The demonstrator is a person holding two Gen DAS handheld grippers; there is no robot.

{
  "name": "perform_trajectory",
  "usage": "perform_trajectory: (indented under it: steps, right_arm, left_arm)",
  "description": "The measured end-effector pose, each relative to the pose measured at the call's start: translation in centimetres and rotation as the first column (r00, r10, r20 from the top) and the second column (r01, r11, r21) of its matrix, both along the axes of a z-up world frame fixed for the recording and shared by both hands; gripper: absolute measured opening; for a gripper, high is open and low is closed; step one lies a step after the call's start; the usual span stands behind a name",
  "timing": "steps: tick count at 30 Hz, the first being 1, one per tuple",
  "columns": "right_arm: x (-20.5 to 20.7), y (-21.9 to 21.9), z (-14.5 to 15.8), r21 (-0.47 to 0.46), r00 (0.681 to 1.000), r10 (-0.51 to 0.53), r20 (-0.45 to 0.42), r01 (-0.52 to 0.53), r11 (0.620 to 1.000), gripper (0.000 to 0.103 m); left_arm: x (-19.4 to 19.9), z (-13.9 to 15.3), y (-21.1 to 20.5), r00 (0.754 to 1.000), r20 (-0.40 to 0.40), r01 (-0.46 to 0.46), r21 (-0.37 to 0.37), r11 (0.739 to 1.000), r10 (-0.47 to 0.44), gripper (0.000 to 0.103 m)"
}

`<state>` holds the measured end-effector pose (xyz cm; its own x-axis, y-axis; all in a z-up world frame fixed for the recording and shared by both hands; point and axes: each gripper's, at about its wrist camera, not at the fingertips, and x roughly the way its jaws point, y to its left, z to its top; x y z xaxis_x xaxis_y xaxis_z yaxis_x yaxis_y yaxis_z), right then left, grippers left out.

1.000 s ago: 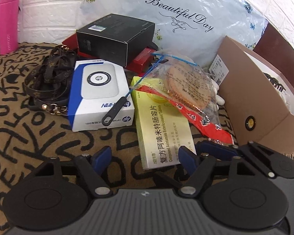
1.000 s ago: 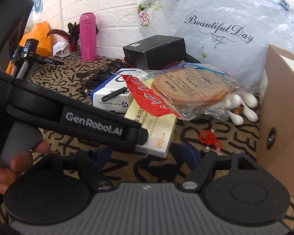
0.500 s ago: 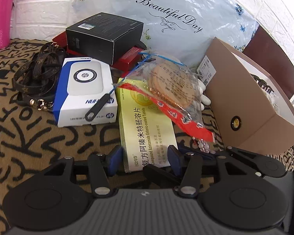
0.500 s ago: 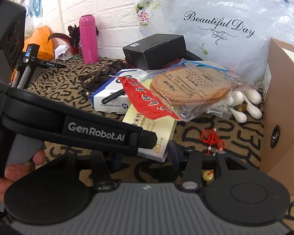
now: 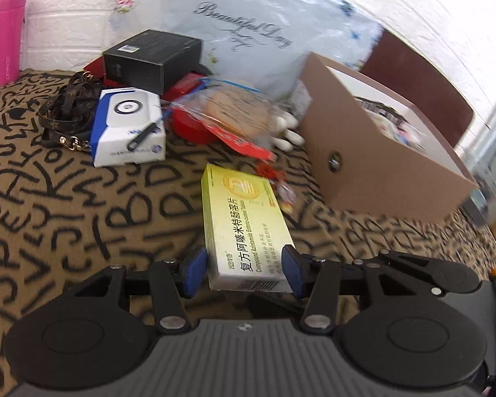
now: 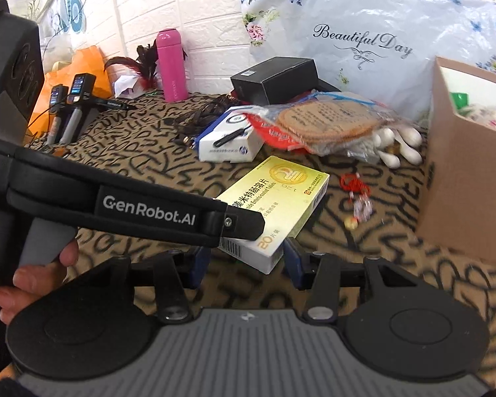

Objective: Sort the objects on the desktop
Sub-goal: 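Grasp the yellow-white medicine box with the left tool, then lift and carry the medicine box with the left tool to the cardboard box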

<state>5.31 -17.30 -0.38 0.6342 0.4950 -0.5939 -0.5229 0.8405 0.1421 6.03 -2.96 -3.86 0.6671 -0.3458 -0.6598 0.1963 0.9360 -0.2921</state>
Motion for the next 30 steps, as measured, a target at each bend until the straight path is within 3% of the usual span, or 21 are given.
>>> perform_trajectory:
  steps: [7,14,18,22,30]
  right_arm:
    - [-6.2,-2.6,0.5,-0.022,1.000,0.022,-0.008,-0.023,1.000,0.048]
    - [-10.0,-4.5,-0.5,-0.045,0.997,0.017,-0.082,-0.020,0.999,0.048]
    - [-10.6,-5.2,-0.9,-0.047,0.997,-0.023,-0.077,0.019,0.999,0.052]
    - [-10.1,-5.5,-0.7,-0.068,0.999,-0.044,-0.032,0.041,0.997,0.070]
    - [-9.4,-5.4,-1.4,-0.064,1.000,-0.018,-0.023,0.017,0.998,0.071]
  left_arm:
    - [-5.2,-0.3,-1.9,0.997,-0.015,0.082,-0.003,0.997,-0.082,0.052]
    - [-7.3,-1.9,-3.7,0.984,-0.078,0.163,0.023,0.986,-0.161,0.054]
    - [-6.6,-1.8,-4.1,0.987,-0.068,0.151,0.056,0.987,-0.147,0.063]
    - [-5.6,-1.8,-4.3,0.989,-0.070,0.132,0.071,0.989,-0.127,0.068]
    - [-4.6,-2.2,-4.4,0.985,-0.095,0.143,0.018,0.990,-0.141,0.067]
